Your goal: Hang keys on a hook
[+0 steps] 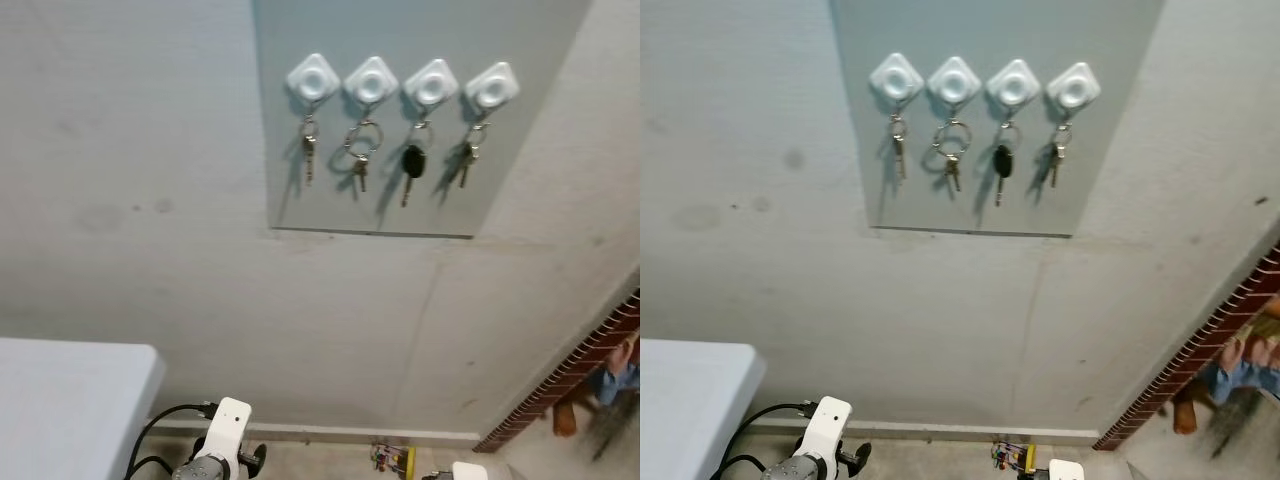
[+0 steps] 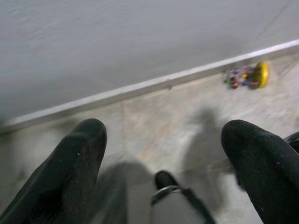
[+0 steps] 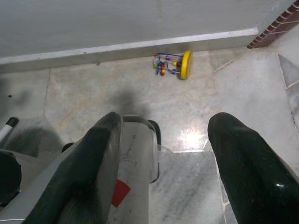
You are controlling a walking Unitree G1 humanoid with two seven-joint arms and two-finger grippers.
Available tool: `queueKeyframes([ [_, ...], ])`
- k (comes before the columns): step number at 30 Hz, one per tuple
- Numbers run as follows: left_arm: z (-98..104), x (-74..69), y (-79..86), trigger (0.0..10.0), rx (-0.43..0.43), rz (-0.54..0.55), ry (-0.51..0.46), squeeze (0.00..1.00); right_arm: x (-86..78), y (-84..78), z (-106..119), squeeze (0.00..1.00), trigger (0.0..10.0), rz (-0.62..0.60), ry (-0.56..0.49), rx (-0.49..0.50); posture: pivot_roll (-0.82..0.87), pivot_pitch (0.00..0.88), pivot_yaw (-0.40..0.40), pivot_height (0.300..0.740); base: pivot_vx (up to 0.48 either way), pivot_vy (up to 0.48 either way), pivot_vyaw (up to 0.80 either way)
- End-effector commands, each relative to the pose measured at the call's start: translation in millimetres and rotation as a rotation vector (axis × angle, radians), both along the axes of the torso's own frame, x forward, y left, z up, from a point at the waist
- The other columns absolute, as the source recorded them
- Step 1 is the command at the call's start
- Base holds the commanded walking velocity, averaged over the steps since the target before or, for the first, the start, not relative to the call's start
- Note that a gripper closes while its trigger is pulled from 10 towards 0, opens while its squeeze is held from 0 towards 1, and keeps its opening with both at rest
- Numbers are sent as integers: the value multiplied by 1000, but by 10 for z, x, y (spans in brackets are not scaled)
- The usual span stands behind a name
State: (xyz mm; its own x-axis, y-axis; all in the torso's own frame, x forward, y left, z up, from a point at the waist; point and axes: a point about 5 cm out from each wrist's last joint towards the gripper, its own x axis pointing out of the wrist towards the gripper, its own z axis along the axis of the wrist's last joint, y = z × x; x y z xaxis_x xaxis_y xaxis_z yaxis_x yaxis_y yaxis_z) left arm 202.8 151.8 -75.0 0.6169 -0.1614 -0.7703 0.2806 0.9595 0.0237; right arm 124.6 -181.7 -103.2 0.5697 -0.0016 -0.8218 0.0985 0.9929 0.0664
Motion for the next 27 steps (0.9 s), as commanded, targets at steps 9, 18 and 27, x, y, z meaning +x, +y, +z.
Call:
queueKeyframes([
  [9,-3,-2,12,10000,-1,8,8,0,-127,9,-46,0,10000,-10,50,8,-91,0,14,711,0,-349,0],
  [18,-6,-7,13,10000,-3,12,10,0,-139,10,-49,0,10000,-20,52,13,-90,0,15,711,0,-347,0],
  [27,-1,3,8,10000,-8,22,6,0,-147,4,-51,0,10000,-29,54,16,-92,0,17,711,0,0,0],
])
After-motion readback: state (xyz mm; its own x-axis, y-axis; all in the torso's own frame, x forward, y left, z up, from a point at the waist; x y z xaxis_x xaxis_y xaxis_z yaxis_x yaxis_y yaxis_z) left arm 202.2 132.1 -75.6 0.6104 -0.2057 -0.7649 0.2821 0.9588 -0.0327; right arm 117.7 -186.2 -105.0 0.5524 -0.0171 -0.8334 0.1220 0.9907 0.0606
